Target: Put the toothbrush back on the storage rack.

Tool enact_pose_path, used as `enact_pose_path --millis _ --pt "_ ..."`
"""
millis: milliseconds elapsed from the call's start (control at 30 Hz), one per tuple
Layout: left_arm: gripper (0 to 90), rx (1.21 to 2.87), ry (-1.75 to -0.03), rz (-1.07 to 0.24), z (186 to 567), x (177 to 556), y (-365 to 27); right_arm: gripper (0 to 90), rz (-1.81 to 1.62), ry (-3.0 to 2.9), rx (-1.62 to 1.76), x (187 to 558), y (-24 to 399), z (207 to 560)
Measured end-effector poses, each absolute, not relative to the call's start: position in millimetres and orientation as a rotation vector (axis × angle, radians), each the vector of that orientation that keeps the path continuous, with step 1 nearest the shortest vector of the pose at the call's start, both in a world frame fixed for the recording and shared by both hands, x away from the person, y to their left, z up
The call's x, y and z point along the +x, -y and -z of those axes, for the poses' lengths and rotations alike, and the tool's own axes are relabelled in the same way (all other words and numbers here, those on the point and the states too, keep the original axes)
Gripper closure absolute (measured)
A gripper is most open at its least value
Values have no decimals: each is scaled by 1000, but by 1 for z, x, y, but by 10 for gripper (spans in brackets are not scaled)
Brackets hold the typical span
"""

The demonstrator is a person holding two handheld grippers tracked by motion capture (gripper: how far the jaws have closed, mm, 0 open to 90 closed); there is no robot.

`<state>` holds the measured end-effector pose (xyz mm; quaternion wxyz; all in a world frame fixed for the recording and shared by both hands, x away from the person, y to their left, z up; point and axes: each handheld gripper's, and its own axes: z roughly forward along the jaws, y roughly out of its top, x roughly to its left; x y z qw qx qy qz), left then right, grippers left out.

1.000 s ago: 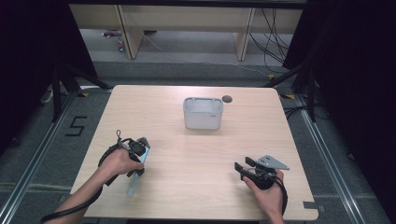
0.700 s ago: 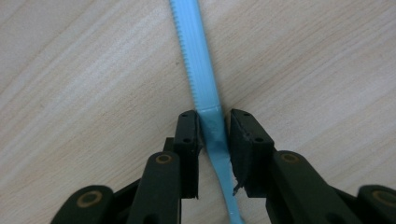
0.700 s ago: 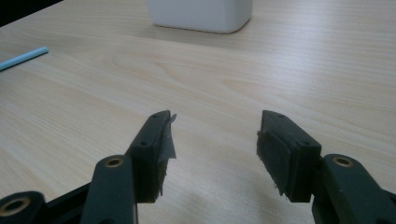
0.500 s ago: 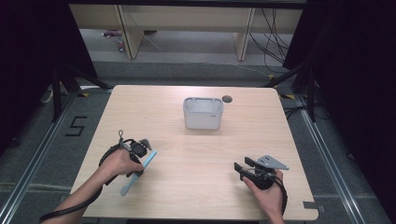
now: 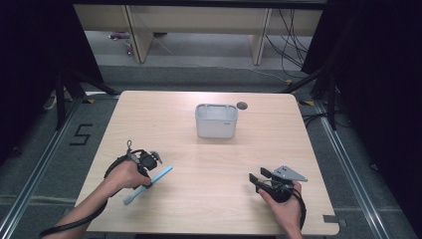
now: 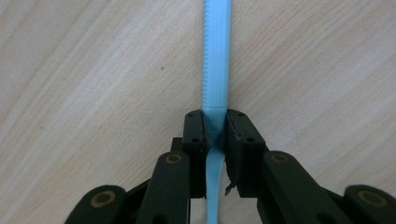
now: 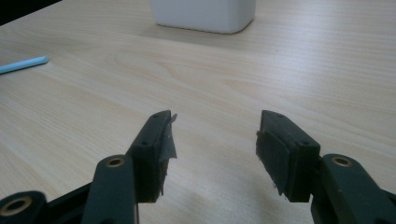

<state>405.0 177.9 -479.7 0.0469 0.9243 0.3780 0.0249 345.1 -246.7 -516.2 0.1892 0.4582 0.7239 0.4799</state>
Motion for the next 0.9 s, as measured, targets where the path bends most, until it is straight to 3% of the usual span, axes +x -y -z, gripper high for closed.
enact_pose_path --millis 900 --pt "785 2871 -898 -192 466 397 -178 458 -1343 -2047 1313 344 245 515"
